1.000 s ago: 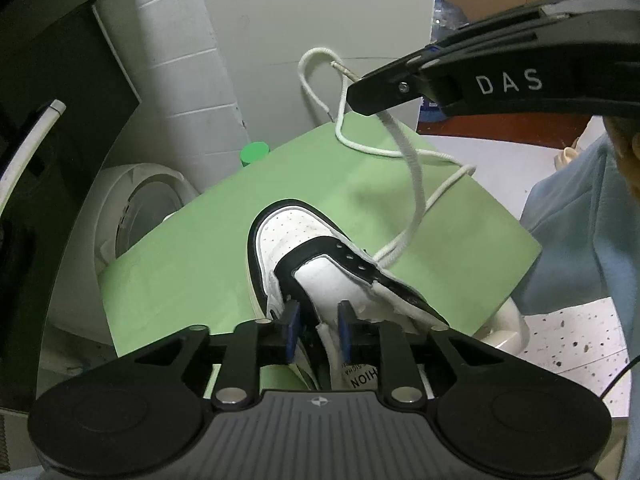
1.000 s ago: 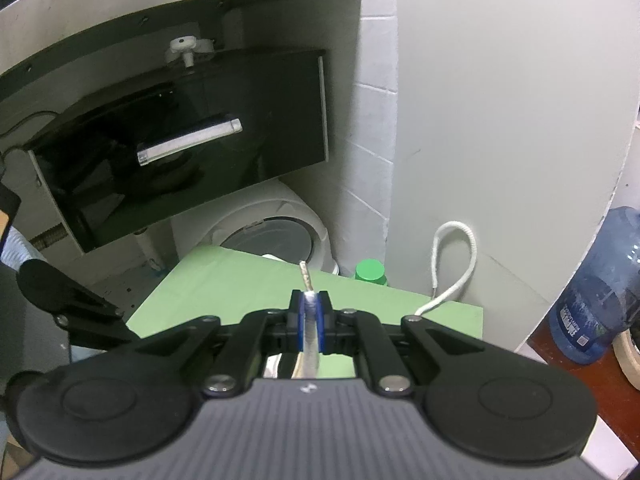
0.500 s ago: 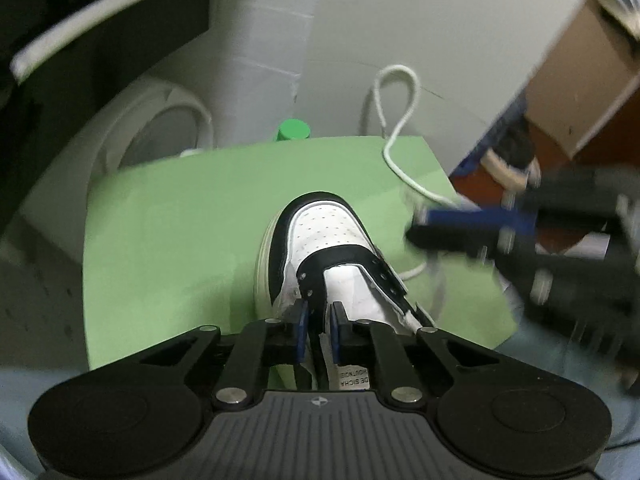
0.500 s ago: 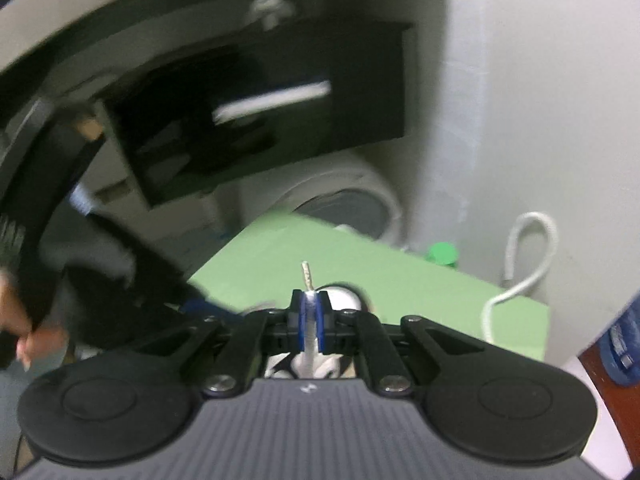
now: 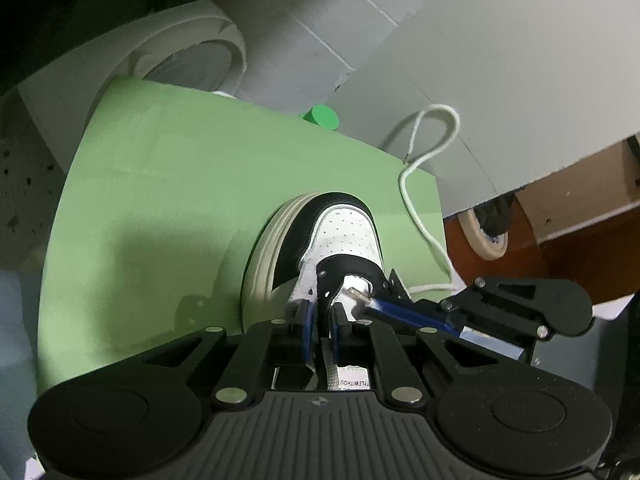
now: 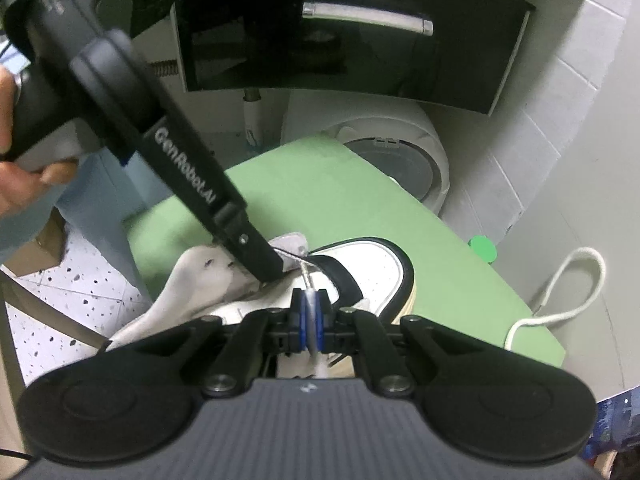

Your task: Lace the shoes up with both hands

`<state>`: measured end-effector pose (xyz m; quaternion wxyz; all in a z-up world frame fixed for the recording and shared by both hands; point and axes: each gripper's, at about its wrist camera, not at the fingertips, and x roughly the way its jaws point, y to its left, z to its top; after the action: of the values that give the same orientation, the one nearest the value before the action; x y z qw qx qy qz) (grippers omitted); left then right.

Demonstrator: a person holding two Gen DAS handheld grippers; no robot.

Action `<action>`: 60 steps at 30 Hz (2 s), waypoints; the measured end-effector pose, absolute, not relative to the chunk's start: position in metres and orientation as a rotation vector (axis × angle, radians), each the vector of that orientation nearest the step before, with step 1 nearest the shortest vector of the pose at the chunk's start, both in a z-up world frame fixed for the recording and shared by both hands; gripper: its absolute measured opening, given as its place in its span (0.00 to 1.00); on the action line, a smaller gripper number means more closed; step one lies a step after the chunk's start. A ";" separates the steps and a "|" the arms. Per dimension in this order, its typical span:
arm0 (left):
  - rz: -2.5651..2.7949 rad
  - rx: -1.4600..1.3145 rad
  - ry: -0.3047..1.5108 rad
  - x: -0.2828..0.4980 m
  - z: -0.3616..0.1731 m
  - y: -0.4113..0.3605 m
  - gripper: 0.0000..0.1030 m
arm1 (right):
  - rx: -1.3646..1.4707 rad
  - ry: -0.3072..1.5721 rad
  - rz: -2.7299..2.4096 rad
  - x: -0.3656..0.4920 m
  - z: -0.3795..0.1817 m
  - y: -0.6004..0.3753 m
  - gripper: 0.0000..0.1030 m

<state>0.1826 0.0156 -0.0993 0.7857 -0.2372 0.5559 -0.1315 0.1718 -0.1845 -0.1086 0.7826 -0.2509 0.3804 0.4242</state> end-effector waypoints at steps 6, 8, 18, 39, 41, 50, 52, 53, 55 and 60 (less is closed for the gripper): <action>-0.277 -0.563 1.206 0.182 -0.104 0.021 0.11 | -0.581 0.828 0.903 0.168 -0.113 -0.181 0.05; -0.276 -0.578 1.209 0.183 -0.105 0.023 0.11 | -0.609 0.815 0.905 0.165 -0.114 -0.178 0.05; -0.276 -0.605 1.212 0.183 -0.106 0.027 0.11 | -0.690 0.762 0.929 0.159 -0.120 -0.170 0.05; -0.282 -0.629 1.220 0.184 -0.108 0.029 0.12 | -0.626 0.730 0.953 0.162 -0.121 -0.168 0.05; -0.282 -0.631 1.221 0.184 -0.108 0.030 0.13 | -0.633 0.727 0.950 0.162 -0.121 -0.166 0.05; -0.295 -0.671 1.231 0.185 -0.111 0.033 0.14 | -0.635 0.728 0.930 0.159 -0.117 -0.171 0.15; -0.295 -0.675 1.232 0.185 -0.111 0.033 0.14 | -0.622 0.734 0.931 0.158 -0.114 -0.174 0.16; -0.296 -0.676 1.232 0.185 -0.111 0.033 0.14 | -0.615 0.738 0.931 0.158 -0.113 -0.175 0.16; -0.296 -0.677 1.233 0.185 -0.111 0.033 0.14 | -0.609 0.749 0.929 0.159 -0.112 -0.176 0.15; -0.295 -0.673 1.231 0.188 -0.114 0.029 0.15 | -0.587 0.778 0.914 0.165 -0.114 -0.173 0.05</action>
<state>0.1876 0.0293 -0.1141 0.7538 -0.3084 0.5643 -0.1352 0.1653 -0.1734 -0.1139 0.7851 -0.2722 0.3605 0.4236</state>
